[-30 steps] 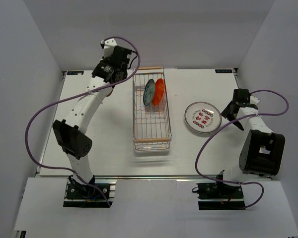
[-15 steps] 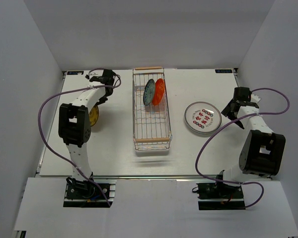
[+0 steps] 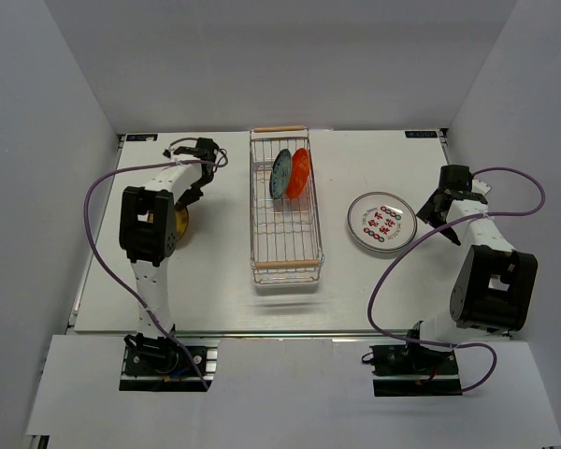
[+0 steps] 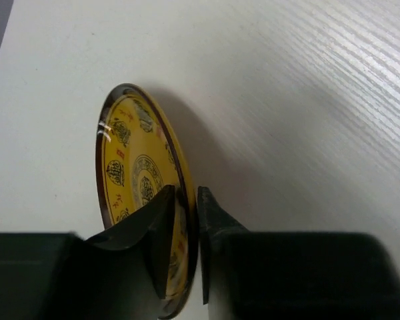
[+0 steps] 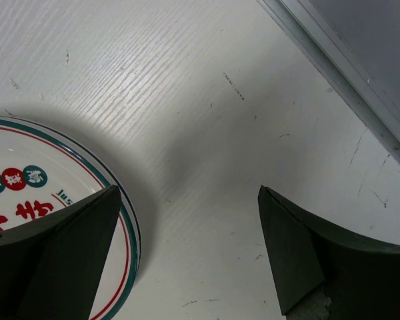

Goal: Unload the plates from the dish rack

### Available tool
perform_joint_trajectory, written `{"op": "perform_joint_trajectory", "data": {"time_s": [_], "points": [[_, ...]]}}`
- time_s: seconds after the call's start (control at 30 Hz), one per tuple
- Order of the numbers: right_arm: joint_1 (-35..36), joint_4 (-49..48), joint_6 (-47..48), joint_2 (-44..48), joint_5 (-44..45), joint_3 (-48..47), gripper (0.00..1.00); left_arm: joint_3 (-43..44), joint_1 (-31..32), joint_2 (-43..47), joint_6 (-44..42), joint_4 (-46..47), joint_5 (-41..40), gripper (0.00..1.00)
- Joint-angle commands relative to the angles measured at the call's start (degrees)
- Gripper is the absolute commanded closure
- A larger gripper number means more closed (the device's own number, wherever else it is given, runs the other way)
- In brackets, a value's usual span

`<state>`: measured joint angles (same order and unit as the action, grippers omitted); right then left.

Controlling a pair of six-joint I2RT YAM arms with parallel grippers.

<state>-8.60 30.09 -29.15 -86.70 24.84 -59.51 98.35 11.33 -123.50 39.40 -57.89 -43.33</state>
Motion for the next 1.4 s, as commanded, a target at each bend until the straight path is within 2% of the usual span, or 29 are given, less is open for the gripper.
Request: {"op": "perform_joint_trajectory", "data": {"time_s": [0.0, 0.07, 0.13, 0.33, 0.43, 0.47, 0.63, 0.77, 0.9, 1.07, 1.1, 1.2, 1.37], "points": [[-0.1, 0.59, 0.23, 0.3, 1.44, -2.46, 0.11, 1.15, -0.43, 1.25, 1.91, 1.38, 2.29, 0.66], [-0.19, 0.59, 0.4, 0.39, 1.18, -2.46, 0.11, 1.58, -0.43, 1.16, 2.0, 0.85, 1.94, 0.56], [-0.1, 0.85, 0.32, 0.56, 1.09, -2.55, 0.11, 2.37, -0.43, 1.07, 1.91, 0.23, 2.11, 0.51], [-0.1, 0.85, 0.41, 1.35, 0.91, -2.54, 0.11, 4.04, -0.43, 3.44, 0.51, -0.47, 4.3, 0.43], [-0.1, 0.5, 0.41, 2.32, 0.74, -1.93, 0.11, 5.09, 0.88, 5.99, -2.65, 1.37, 6.15, 0.29], [-0.19, 0.41, 0.41, 2.58, 0.91, -1.84, 0.11, 5.62, 0.88, 6.43, -3.35, 1.2, 6.68, 0.2], [-0.1, -0.02, 0.58, 3.99, 0.39, -1.4, 0.11, 7.12, 1.41, 10.99, -6.17, 3.04, 12.47, 0.1], [-0.01, -1.77, 1.98, 5.31, -2.6, -0.79, 0.11, 7.13, 2.64, 15.65, -11.7, 9.17, 23.95, 0.02], [0.07, -5.91, 4.53, 9.6, -8.91, 0.88, 0.11, 9.13, 6.85, 17.6, -15.22, 13.41, 29.53, 0.02], [-0.01, -14.67, 8.48, 16.02, -15.59, 4.91, 0.11, 20.01, 15.02, 11.38, -19.53, 13.5, 33.83, 0.02], [-0.01, -16.88, 9.62, 18.21, -19.96, 5.97, 0.11, 21.35, 16.17, 10.31, -20.14, 13.59, 34.62, 0.02], [-0.01, -22.07, 11.91, 21.2, -27.79, 9.05, 0.11, 26.18, 19.77, 6.53, -21.64, 12.89, 33.24, 0.02], [-0.01, -22.79, 12.1, 22.1, -28.27, 9.32, 0.11, 26.81, 22.5, 4.68, -21.82, 15.26, 30.5, 0.02]]}}
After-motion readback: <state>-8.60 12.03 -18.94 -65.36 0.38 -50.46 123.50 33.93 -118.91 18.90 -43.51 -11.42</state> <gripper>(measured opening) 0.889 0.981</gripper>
